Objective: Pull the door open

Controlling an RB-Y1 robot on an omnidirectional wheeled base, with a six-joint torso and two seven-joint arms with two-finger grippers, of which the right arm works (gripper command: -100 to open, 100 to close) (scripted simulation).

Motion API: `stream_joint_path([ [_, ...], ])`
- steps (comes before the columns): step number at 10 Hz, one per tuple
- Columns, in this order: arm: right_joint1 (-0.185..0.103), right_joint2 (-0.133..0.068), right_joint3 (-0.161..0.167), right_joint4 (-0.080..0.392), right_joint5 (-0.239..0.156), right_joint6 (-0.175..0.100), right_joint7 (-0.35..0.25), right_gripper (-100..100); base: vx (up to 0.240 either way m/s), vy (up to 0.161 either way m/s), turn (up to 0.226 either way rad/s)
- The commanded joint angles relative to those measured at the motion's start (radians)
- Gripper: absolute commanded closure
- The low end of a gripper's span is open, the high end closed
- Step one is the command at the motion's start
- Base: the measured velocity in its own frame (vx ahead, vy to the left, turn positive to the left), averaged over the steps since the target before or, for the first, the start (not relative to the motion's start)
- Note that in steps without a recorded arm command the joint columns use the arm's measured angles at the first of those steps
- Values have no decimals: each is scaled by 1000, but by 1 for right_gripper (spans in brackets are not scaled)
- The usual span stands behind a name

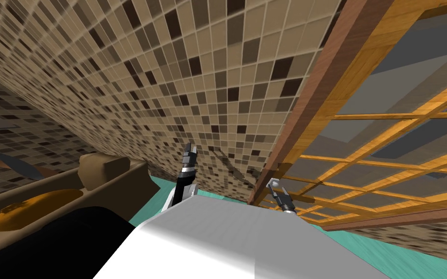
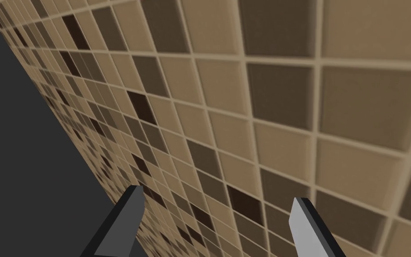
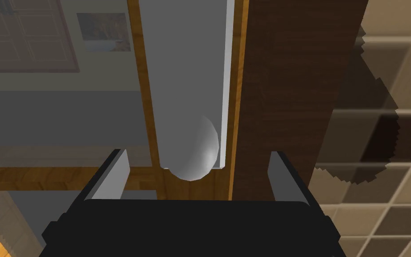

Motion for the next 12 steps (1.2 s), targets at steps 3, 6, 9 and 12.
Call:
stream_joint_path([
  [3,12,-4,-6,9,-5,-14,-5,100,71,3,21],
  [6,12,-4,-6,9,-5,-14,-5,100,-10,-8,1],
  [9,11,-6,-5,9,-12,-13,-35,100,-5,-1,9],
  [12,8,-7,0,10,-29,-11,-107,100,-30,-12,48],
])
